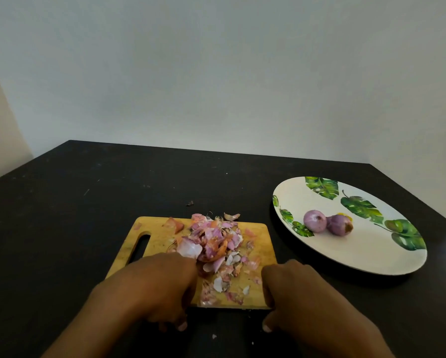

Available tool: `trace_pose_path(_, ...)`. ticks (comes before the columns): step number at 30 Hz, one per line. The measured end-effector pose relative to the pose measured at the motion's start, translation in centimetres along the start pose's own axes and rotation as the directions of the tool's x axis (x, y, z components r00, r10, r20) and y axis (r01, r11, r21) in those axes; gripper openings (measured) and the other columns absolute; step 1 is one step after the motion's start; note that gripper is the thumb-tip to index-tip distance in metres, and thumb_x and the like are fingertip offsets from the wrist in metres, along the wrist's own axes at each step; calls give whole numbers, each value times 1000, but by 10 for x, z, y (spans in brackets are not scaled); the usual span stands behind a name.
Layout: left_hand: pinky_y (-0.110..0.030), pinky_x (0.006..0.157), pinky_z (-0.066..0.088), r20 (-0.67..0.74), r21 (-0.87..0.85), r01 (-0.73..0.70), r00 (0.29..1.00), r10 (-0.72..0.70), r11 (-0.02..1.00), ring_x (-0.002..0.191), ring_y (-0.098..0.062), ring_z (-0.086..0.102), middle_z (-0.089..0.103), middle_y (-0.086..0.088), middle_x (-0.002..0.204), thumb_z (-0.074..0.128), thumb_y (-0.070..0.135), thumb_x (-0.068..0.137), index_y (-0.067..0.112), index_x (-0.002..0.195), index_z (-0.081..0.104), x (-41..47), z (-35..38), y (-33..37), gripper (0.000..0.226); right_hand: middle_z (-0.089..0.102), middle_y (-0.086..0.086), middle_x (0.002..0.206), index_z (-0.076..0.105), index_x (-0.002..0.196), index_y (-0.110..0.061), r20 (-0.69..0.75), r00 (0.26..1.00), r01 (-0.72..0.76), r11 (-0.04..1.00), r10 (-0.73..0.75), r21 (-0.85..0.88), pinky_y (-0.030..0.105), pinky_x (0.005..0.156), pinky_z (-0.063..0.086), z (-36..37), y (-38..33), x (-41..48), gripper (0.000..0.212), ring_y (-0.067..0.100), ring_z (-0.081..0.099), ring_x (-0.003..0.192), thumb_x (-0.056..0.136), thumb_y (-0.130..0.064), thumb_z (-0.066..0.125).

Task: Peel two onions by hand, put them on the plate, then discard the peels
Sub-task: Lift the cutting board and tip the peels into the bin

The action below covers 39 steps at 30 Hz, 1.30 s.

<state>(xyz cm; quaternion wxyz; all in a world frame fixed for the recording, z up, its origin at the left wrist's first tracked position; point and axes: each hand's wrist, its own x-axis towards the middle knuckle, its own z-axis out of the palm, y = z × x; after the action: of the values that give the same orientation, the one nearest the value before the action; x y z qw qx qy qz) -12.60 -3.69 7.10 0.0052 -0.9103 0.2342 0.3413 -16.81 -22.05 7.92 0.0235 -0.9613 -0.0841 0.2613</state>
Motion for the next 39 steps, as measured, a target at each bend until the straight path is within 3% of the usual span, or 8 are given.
trace_pose_path(7, -22, 87, 49, -56, 24, 84, 995, -83, 996, 95, -8, 60, 65, 5, 104, 68, 45, 78, 16, 105, 64, 0, -1, -6, 40, 46, 5, 129, 49, 122, -19, -92, 994, 68, 997, -64, 47, 21, 73, 40, 10, -4, 2, 33, 22, 49, 116, 92, -23, 61)
trace_pose_path(11, -26, 89, 50, -85, 59, 105, 991, -100, 993, 98, -11, 60, 63, 2, 108, 70, 42, 78, 16, 108, 60, 3, 2, -3, 41, 60, -7, 113, 59, 105, -31, -329, 941, 188, 933, -81, 307, 17, 86, 45, 12, -10, 10, 15, 7, 57, 105, 93, -23, 61)
trace_pose_path(15, -25, 87, 52, -44, 48, 87, 995, -85, 995, 96, -11, 63, 66, 1, 107, 67, 35, 83, 18, 99, 65, 5, 3, -7, 24, 53, -8, 136, 53, 133, -28, -580, 811, 298, 906, -74, 301, 21, 107, 38, 11, -12, 21, 42, 7, 47, 125, 95, -11, 56)
trace_pose_path(21, -17, 78, 51, -160, -31, -5, 987, 0, 999, 79, -1, 63, 68, 7, 92, 59, 35, 88, 20, 99, 67, 4, 2, -15, 20, 61, 0, 116, 71, 107, -10, -423, 768, 612, 747, -481, 260, 8, 87, 42, 24, -14, 22, 40, 2, 54, 104, 86, 13, 46)
trace_pose_path(26, -25, 85, 50, -539, -4, -40, 842, 31, 999, 92, -2, 56, 54, 12, 113, 52, 41, 90, 38, 109, 58, 9, 2, -15, 20, 53, 0, 125, 62, 123, -13, -525, 740, 579, 796, -421, 178, 17, 95, 37, 35, -15, 40, 48, 10, 46, 114, 84, 10, 46)
trace_pose_path(30, -24, 84, 51, -654, -62, -132, 754, 59, 989, 94, 0, 53, 57, 14, 113, 51, 39, 91, 39, 119, 50, 15, 2, -15, 28, 56, 0, 123, 65, 118, -13, -597, 705, 576, 800, -384, 166, 24, 97, 43, 31, -12, 38, 49, 12, 50, 114, 80, 8, 45)
trace_pose_path(34, -14, 80, 47, -729, -98, -204, 681, 69, 974, 85, 6, 50, 55, 21, 108, 55, 42, 88, 39, 121, 48, 18, 1, -15, 34, 63, -4, 105, 73, 99, -9, -398, 813, 536, 813, -425, 226, 14, 82, 44, 18, -5, 27, 36, 2, 54, 91, 85, 13, 47)
trace_pose_path(39, -25, 104, 30, -656, -127, -225, 749, 88, 966, 126, 1, 26, 27, 20, 142, 66, 56, 72, 44, 138, 23, 18, 2, -17, 80, 58, 0, 117, 68, 113, -12, -384, 842, 485, 843, -378, 234, 25, 96, 45, 24, -2, 33, 43, 11, 52, 108, 87, 12, 44)
